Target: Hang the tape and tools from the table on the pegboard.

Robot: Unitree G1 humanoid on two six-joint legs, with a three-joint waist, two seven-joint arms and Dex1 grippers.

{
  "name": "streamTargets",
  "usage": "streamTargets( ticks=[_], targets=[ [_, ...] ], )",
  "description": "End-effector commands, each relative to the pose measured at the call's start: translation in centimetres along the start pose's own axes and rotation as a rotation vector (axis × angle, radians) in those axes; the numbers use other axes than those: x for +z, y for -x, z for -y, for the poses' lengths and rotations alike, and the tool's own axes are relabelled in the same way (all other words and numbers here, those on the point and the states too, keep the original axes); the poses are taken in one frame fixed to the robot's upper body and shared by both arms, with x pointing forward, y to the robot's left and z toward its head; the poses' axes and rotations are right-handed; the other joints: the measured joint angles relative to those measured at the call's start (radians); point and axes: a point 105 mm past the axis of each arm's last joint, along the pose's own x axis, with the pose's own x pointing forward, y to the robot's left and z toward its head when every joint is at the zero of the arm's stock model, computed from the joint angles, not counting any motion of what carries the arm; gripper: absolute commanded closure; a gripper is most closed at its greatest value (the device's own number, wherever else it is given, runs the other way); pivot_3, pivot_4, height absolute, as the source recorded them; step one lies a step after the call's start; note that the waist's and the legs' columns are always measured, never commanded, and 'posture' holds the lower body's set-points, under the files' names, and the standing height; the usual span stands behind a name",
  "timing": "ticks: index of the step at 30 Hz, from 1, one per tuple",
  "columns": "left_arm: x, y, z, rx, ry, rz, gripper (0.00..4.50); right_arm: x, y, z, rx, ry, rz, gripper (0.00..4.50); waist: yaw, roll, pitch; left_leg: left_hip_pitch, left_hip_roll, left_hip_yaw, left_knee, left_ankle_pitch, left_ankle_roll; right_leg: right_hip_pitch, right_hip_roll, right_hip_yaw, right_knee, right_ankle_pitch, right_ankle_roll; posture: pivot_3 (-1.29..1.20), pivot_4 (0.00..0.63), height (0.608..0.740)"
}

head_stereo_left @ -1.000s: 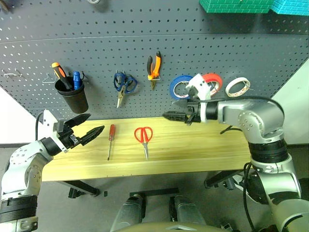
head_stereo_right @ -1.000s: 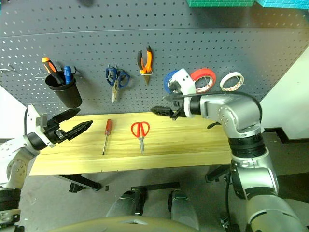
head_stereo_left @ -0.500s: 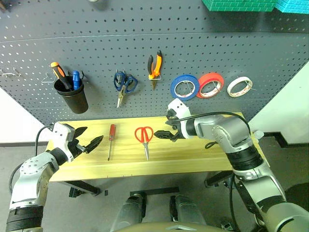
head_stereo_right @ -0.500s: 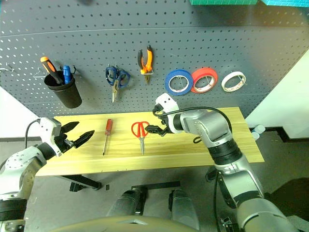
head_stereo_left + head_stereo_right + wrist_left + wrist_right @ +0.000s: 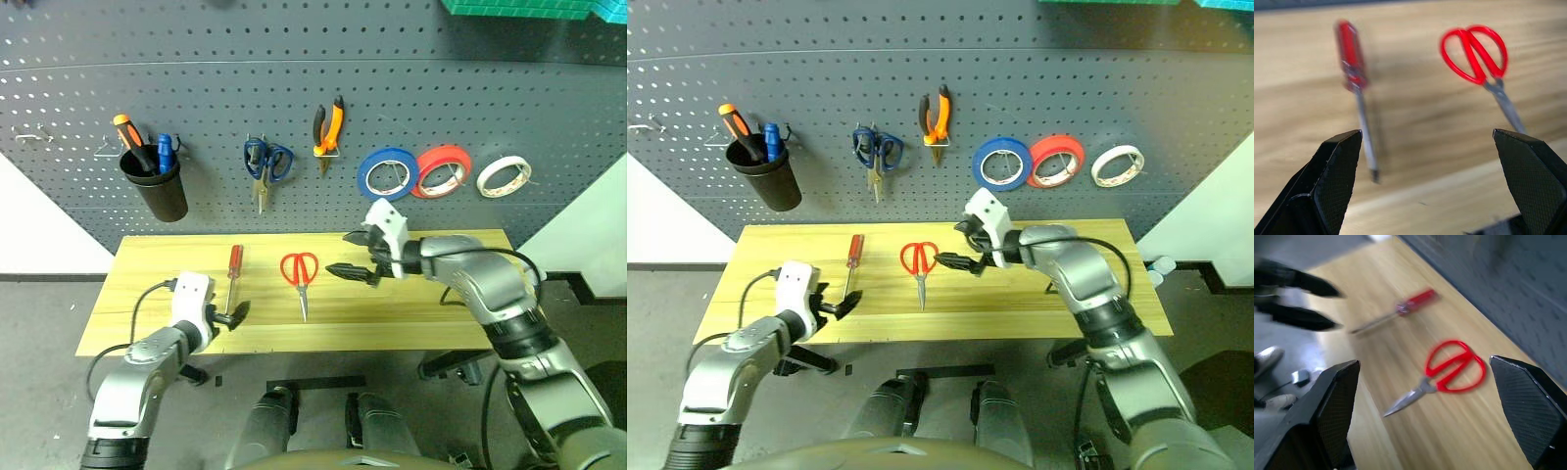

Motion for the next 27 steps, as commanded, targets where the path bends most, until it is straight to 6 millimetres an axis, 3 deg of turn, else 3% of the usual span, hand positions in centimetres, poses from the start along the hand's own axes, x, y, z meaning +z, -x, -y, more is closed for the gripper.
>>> streamTargets(
  ticks=[1,8,16,22,27],
  targets=[
    [1.7,-1.0,1.3,-0.008,0.008,0.013,0.0,0.4,2.4,-1.0,0.132,0.098,0.069,0.05,0.0,-0.001,0.006,0.0,0.0,0.0,0.001,0.0,0.0,0.001,0.0,0.0,0.0,0.0,0.001,0.13,0.181,0.74],
    [3.9,-4.9,3.8,-0.025,-0.013,0.004,0.0,-2.9,5.4,0.8,0.175,0.05,-0.065,0.05,-0.006,-0.003,0.014,0.001,0.001,0.001,0.003,0.0,0.0,0.002,-0.001,-0.001,0.001,0.001,0.001,0.11,0.181,0.74],
    [2.1,-8.1,5.4,0.076,0.11,-0.209,0.0,-2.8,7.0,2.8,0.154,0.098,-0.105,0.05,-0.005,-0.004,0.017,0.0,0.0,0.002,0.003,0.0,0.003,0.001,-0.001,-0.001,0.0,0.005,0.006,0.07,0.169,0.74],
    [1.1,-9.4,7.3,0.098,0.039,-0.29,0.0,-1.1,7.6,3.4,0.153,0.117,-0.072,0.05,-0.008,-0.004,0.019,-0.002,0.0,0.002,0.008,-0.001,0.001,0.001,-0.001,-0.001,0.0,0.005,0.01,0.04,0.169,0.74],
    [1.6,-10.6,8.0,0.108,0.014,-0.316,0.0,-1.8,7.9,3.7,0.158,0.113,-0.114,0.05,-0.009,-0.005,0.02,-0.006,0.0,0.002,0.016,-0.001,0.001,0.001,-0.001,-0.001,0.0,0.007,0.011,0.01,0.179,0.74]
  ],
)
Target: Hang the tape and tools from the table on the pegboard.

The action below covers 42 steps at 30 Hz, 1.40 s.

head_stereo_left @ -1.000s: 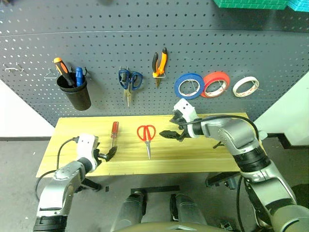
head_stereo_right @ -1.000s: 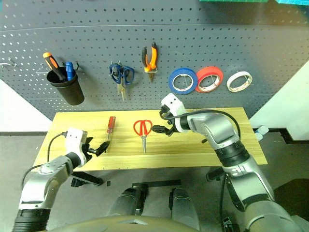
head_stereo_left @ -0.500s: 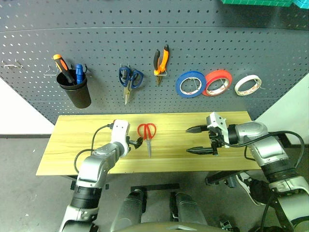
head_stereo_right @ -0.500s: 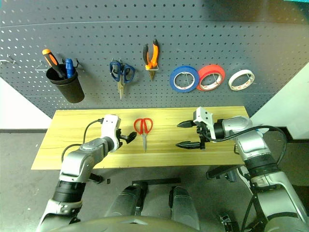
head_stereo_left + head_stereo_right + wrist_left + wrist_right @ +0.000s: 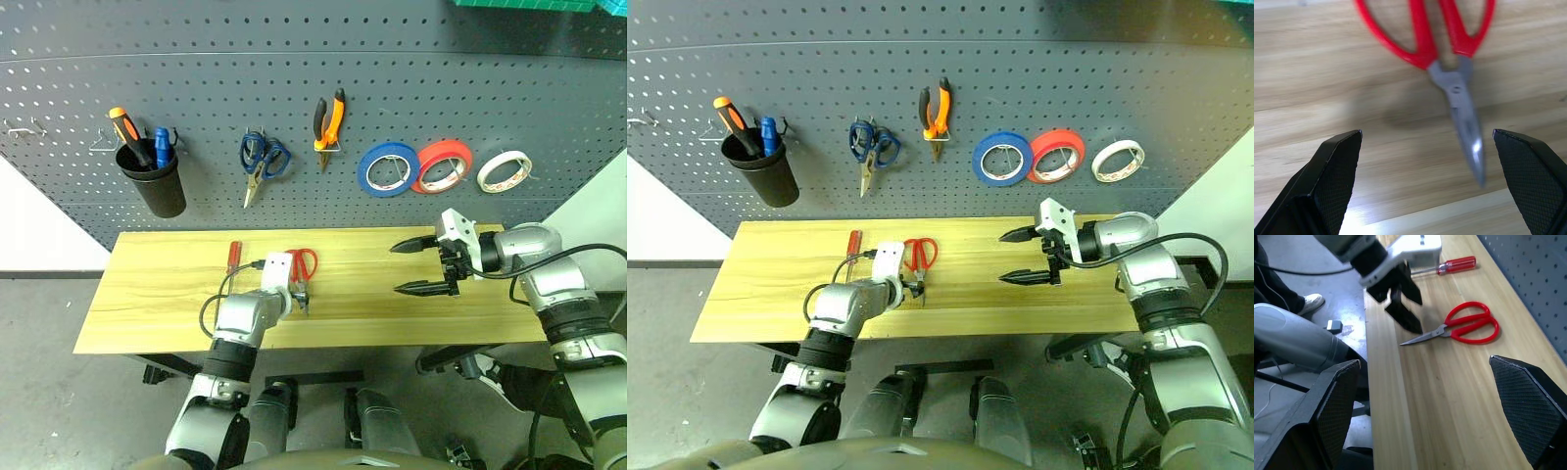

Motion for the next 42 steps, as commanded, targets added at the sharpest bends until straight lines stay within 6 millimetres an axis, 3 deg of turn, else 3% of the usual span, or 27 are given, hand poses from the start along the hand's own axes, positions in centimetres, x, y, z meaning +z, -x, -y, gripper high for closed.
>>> streamTargets(
  ticks=[1,16,33,36,42],
  targets=[
    [1.0,-0.3,0.5,0.009,-0.004,0.004,0.0,0.4,0.9,0.6,-0.025,0.028,-0.013,0.05,-0.001,0.0,0.0,-0.001,0.0,0.0,0.001,0.0,0.0,0.0,0.0,0.0,0.0,0.0,0.0,0.0,0.177,0.74],
    [2.0,-2.4,1.1,0.104,0.0,-0.007,0.0,0.4,1.0,0.7,-0.067,0.049,0.009,0.05,-0.004,0.001,0.001,-0.003,-0.001,0.002,0.002,0.0,0.001,-0.003,0.0,0.0,0.0,0.003,0.005,-0.04,0.164,0.74],
    [0.3,-2.8,0.1,0.141,0.048,-0.077,0.0,0.4,1.0,1.6,-0.15,0.009,0.063,0.05,-0.035,0.002,0.001,-0.002,-0.001,0.003,0.003,0.0,0.001,-0.002,0.0,0.0,0.001,0.006,0.01,-0.05,0.165,0.74],
    [0.3,-2.7,-0.3,0.17,0.061,-0.069,0.6,0.3,1.2,1.7,-0.162,0.027,0.058,0.0,-0.035,0.002,0.0,-0.001,-0.001,0.004,0.003,0.0,0.001,-0.001,0.0,0.001,0.001,0.007,0.01,-0.05,0.166,0.74],
    [-0.8,-2.6,-0.4,0.182,0.105,-0.125,2.51,0.3,1.2,1.9,-0.166,0.045,0.054,0.0,-0.036,0.002,0.0,-0.001,0.0,0.004,0.003,0.0,0.001,-0.001,0.0,0.001,0.001,0.007,0.01,-0.06,0.163,0.74]
  ],
)
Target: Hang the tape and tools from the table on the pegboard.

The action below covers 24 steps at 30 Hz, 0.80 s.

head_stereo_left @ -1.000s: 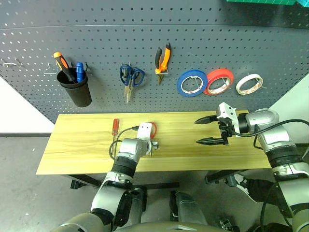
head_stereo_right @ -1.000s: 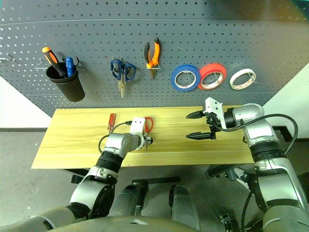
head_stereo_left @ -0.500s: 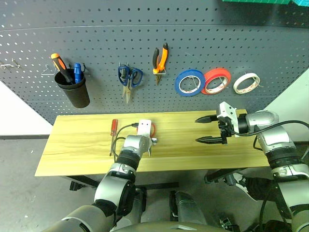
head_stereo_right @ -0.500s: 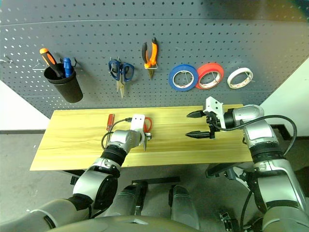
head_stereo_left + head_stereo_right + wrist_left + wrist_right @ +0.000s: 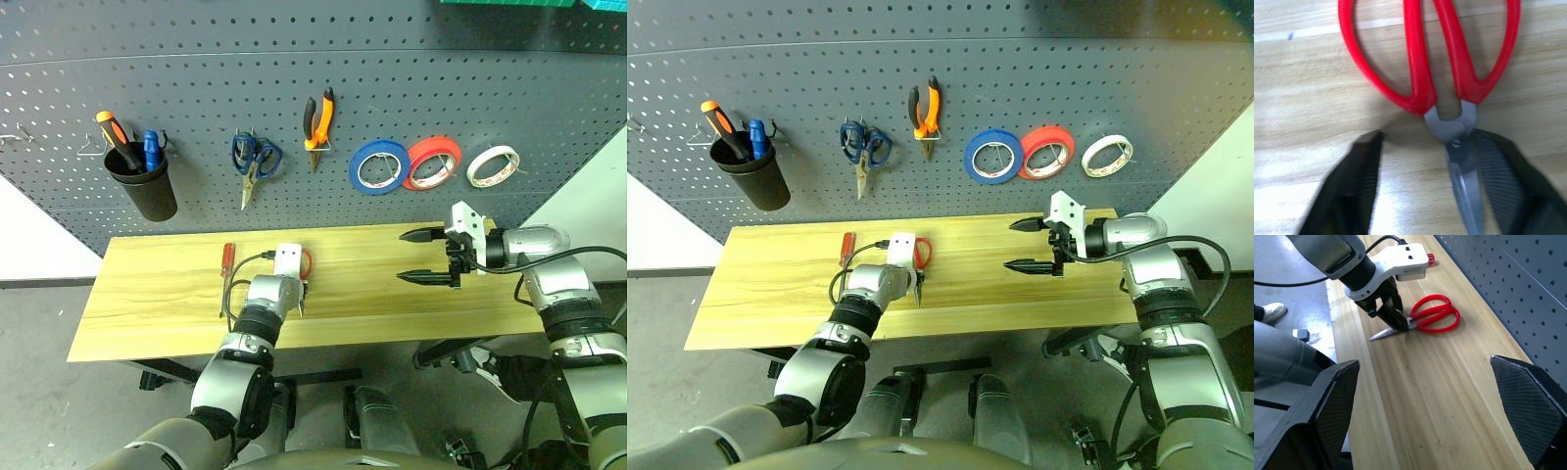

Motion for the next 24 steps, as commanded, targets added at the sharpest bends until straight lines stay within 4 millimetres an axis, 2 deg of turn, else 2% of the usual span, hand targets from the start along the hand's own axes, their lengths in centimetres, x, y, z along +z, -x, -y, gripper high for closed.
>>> streamTargets(
  ticks=[1,4,6,11,14,24],
  targets=[
    [-2.2,-0.2,0.2,-0.002,0.022,-0.087,2.76,1.0,0.4,0.7,-0.034,0.046,0.03,0.0,-0.002,0.0,0.0,0.0,0.0,0.0,0.0,0.0,0.0,0.0,0.0,0.0,0.0,0.0,0.0,-0.06,0.162,0.74],
    [-2.2,-0.1,-0.1,0.009,0.029,-0.095,3.77,1.2,0.4,0.8,-0.041,0.063,0.032,0.0,-0.01,0.0,0.0,0.002,0.0,0.0,0.0,0.0,0.0,0.002,0.0,0.0,0.0,0.0,0.0,-0.08,0.161,0.74],
    [-2.2,0.0,-0.4,0.019,0.039,-0.096,4.25,1.4,0.5,0.9,-0.044,0.064,0.04,0.0,-0.016,0.0,0.0,0.002,0.0,0.001,0.0,0.0,0.0,0.003,0.0,0.0,0.0,0.0,0.0,-0.08,0.161,0.74],
    [-1.5,0.4,-0.9,0.02,0.035,-0.085,4.24,1.9,0.4,0.7,-0.035,0.069,0.065,0.0,-0.022,0.0,0.0,0.005,0.0,0.001,0.0,0.0,0.0,0.005,0.0,0.001,0.0,0.0,0.0,-0.08,0.16,0.74],
    [0.0,1.0,-2.0,0.029,0.027,-0.041,4.24,3.3,0.5,0.8,-0.03,0.059,0.126,0.0,-0.022,0.0,0.0,0.006,0.0,0.001,0.0,0.0,0.0,0.006,0.0,0.001,0.001,0.0,0.0,-0.07,0.163,0.74],
    [3.2,5.8,-1.1,-0.075,0.008,0.043,4.24,5.7,1.2,0.0,0.017,0.056,0.19,0.0,-0.018,0.0,0.0,0.005,0.0,0.002,0.0,0.0,0.0,0.005,0.0,0.001,0.0,0.0,0.0,-0.06,0.152,0.74]
  ],
)
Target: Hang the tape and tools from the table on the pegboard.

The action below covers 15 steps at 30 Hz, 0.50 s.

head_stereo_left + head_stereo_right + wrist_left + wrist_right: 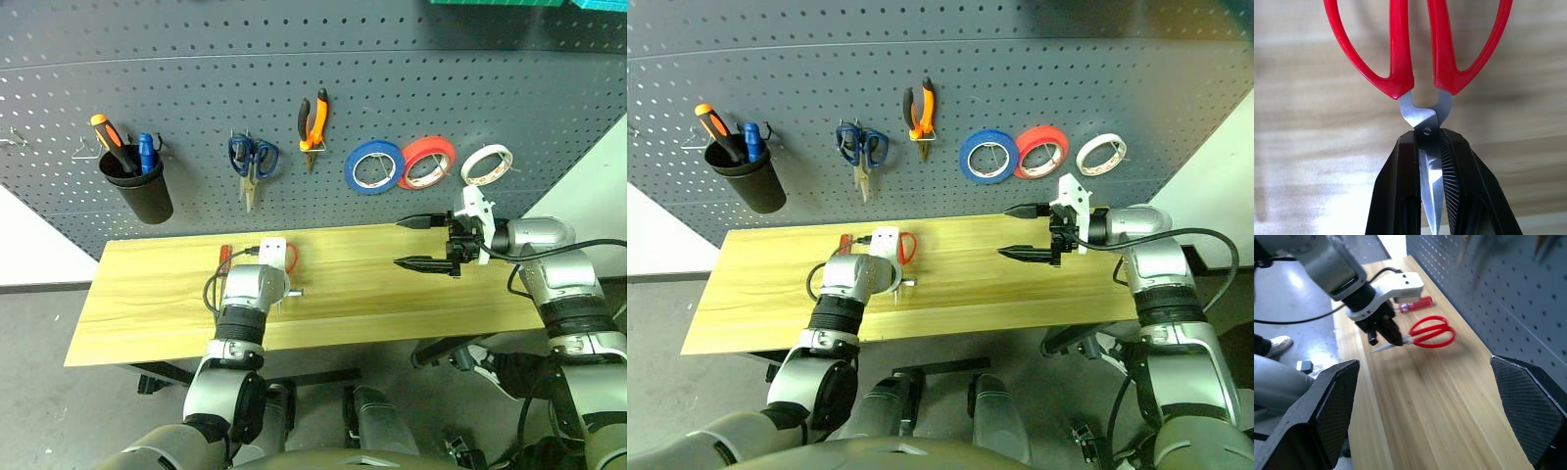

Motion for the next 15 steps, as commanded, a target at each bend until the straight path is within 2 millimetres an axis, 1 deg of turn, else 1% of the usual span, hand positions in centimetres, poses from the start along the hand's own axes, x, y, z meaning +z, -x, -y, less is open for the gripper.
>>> streamTargets(
  ticks=[1,5,9,11,12,15],
  targets=[
    [1.1,2.3,0.8,-0.033,-0.046,0.055,4.24,2.6,0.6,0.0,-0.002,0.073,0.048,0.0,0.0,0.0,0.0,0.0,0.0,0.0,0.0,0.0,0.0,0.0,0.0,0.0,0.0,0.0,0.0,-0.06,0.151,0.74],
    [2.4,4.5,0.3,-0.018,-0.105,0.152,4.24,3.4,0.4,-0.2,0.011,0.089,0.062,0.0,-0.002,0.0,0.0,0.0,0.0,0.0,0.0,0.0,0.0,0.0,0.0,0.001,0.0,0.0,0.0,-0.05,0.146,0.74],
    [3.0,6.1,-0.5,-0.025,-0.176,0.209,4.24,3.8,0.4,-0.3,0.022,0.098,0.066,0.0,-0.001,0.0,0.0,0.001,0.001,0.0,0.0,0.0,0.0,0.0,0.001,0.001,0.001,0.0,-0.001,-0.04,0.145,0.74],
    [3.1,6.7,-0.9,-0.034,-0.233,0.236,4.24,4.1,0.5,-0.1,0.021,0.103,0.069,0.0,-0.001,0.0,0.0,0.001,0.001,0.001,0.0,0.0,0.0,0.0,0.001,0.001,0.001,0.0,-0.002,-0.04,0.146,0.74],
    [3.2,6.8,-1.2,-0.033,-0.234,0.243,4.24,4.2,0.5,-0.1,0.018,0.106,0.072,0.0,-0.001,0.0,0.0,0.001,0.001,0.001,0.0,0.0,0.0,0.0,0.001,0.002,0.001,0.0,-0.003,-0.03,0.143,0.74],
    [3.2,6.8,-1.1,-0.076,-0.26,0.257,4.24,4.3,0.5,0.0,0.019,0.105,0.079,0.0,0.002,0.0,0.0,0.001,0.001,0.001,0.0,0.0,0.0,-0.001,0.001,0.002,0.001,-0.001,-0.004,-0.01,0.14,0.74]
  ],
)
